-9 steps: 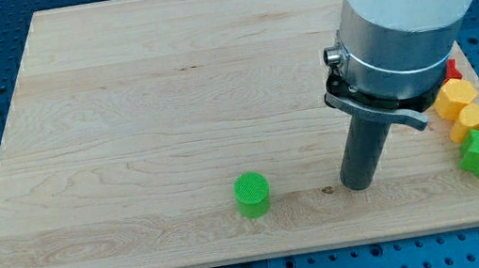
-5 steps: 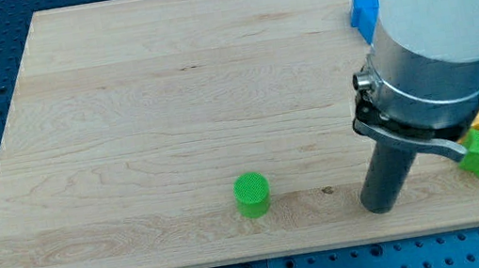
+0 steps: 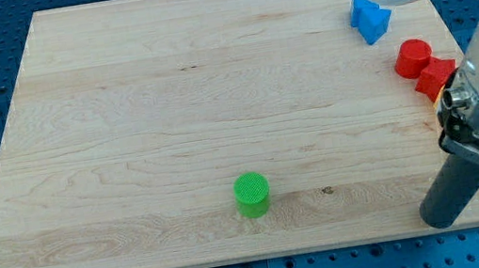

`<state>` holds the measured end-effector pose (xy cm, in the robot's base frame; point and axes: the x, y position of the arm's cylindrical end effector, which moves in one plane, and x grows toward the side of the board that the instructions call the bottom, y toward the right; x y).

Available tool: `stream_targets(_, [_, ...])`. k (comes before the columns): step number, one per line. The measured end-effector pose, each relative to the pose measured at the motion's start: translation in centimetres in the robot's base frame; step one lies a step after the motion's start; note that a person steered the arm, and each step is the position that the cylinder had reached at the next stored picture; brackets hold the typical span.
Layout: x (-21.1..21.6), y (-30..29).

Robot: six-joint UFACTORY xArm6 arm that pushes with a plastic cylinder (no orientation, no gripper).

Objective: Push the green star into the green circle

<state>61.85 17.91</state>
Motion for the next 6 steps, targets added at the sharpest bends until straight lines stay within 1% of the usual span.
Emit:
stream_targets(3, [0.0,1.7])
stream_targets(4, [0.0,4.5])
stream_targets(6, [-0.2,14.1])
